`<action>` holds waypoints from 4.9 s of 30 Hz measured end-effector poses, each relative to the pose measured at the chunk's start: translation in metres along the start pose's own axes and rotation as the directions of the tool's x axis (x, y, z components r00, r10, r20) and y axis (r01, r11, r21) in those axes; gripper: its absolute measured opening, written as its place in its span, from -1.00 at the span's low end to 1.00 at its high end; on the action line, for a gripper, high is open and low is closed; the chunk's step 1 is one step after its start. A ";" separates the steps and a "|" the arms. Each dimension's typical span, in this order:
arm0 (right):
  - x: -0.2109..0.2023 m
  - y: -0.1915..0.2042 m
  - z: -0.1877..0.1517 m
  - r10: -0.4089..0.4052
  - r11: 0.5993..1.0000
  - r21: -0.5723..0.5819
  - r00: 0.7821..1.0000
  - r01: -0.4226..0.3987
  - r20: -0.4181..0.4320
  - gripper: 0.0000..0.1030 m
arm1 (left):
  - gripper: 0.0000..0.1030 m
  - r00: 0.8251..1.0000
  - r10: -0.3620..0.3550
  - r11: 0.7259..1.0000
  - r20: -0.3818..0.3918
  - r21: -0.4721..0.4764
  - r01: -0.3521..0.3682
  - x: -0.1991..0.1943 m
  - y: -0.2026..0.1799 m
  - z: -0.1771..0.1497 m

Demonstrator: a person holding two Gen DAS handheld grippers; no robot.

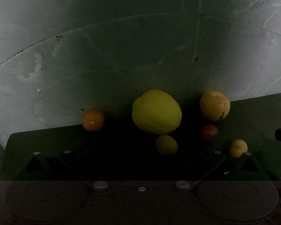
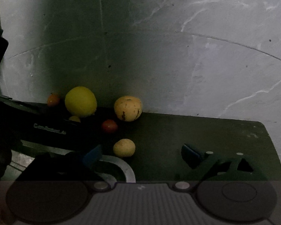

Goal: Organize fruits
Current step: 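Grasp a small pale fruit with the right gripper while the left approaches a brown fruit, then carry the pale fruit into the tray while the left gripper drops the brown fruit there, then lift both grippers away from the tray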

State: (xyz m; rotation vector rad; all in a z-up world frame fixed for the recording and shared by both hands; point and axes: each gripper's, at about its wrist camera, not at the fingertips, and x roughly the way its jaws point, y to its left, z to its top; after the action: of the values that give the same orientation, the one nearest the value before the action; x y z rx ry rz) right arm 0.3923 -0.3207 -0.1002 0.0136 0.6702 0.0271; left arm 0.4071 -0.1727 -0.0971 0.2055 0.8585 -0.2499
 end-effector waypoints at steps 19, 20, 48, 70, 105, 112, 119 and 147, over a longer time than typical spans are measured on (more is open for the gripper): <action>0.011 0.004 -0.001 0.049 0.999 0.018 0.999 -0.049 -0.017 0.13 | 0.45 0.996 -0.087 0.996 0.005 0.002 0.087 -0.003 0.016 -0.002; 0.011 0.004 -0.001 0.049 0.999 0.017 0.999 -0.048 -0.017 0.10 | 0.37 0.996 -0.087 0.996 0.004 0.008 0.087 -0.003 0.016 -0.001; 0.005 0.021 0.001 0.007 1.000 0.001 1.000 -0.007 -0.009 -0.45 | -0.43 0.994 -0.105 0.994 -0.016 0.007 0.105 -0.010 0.025 0.002; -0.019 0.045 -0.011 -0.071 0.997 -0.005 0.997 0.071 0.001 -0.67 | -0.43 0.992 -0.126 0.992 0.002 -0.005 0.126 -0.040 0.048 -0.024; -0.117 0.092 -0.060 -0.159 0.985 0.068 0.987 0.158 0.008 0.59 | 0.09 0.963 -0.258 0.960 -0.073 0.098 0.264 -0.095 0.068 -0.098; -0.138 0.106 -0.067 -0.128 0.989 0.069 0.992 0.128 0.001 0.97 | 0.63 0.965 -0.259 0.961 -0.027 0.087 0.261 -0.124 0.092 -0.111; -0.150 0.131 -0.076 -0.086 0.996 0.032 0.995 0.088 -0.045 0.99 | 0.88 0.972 -0.236 0.972 -0.017 0.007 0.236 -0.148 0.132 -0.134; -0.141 0.183 -0.098 0.134 0.989 -0.026 0.963 -0.144 -0.234 1.00 | 0.97 0.988 0.000 0.989 -0.155 -0.145 -0.023 -0.156 0.201 -0.180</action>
State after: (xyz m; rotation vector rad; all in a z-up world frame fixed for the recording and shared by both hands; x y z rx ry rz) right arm 0.2174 -0.1413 -0.0855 0.0162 0.9012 0.1805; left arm 0.2398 0.0897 -0.0758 0.0930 1.0255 -0.1603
